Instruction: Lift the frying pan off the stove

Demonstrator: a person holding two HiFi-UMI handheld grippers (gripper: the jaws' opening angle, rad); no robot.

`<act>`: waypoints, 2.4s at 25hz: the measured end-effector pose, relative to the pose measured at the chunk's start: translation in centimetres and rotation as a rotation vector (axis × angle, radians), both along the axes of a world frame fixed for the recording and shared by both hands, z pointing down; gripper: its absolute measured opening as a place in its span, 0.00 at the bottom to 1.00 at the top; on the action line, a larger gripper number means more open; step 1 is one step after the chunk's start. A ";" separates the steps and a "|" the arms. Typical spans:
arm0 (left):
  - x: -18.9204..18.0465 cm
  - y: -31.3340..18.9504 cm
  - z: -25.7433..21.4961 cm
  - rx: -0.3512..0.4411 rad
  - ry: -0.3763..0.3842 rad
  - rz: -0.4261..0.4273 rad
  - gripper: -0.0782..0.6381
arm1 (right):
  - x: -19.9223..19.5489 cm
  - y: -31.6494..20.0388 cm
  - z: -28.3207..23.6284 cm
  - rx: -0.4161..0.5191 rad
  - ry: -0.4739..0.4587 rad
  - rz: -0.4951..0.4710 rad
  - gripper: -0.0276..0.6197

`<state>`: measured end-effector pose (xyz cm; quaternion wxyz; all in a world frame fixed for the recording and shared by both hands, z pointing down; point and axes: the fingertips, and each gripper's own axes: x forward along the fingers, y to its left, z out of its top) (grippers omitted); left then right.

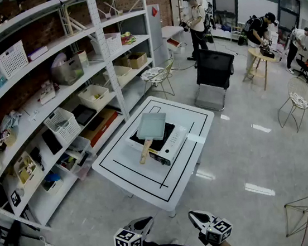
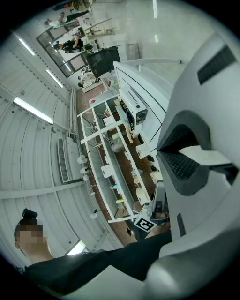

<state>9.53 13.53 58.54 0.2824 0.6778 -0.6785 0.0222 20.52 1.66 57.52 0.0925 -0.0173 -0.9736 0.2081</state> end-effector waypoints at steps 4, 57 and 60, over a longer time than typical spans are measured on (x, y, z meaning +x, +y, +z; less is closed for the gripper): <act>-1.2 -0.3 -1.0 0.019 -0.022 0.002 0.12 | -1.3 0.2 -0.7 -0.007 -0.019 0.002 0.08; -5.5 -1.9 0.0 0.019 -0.017 0.036 0.12 | -7.8 -1.4 -1.3 0.014 -0.003 0.011 0.08; -7.7 -2.9 0.1 0.022 -0.007 0.039 0.12 | -9.3 -1.8 -0.7 0.018 0.006 0.004 0.08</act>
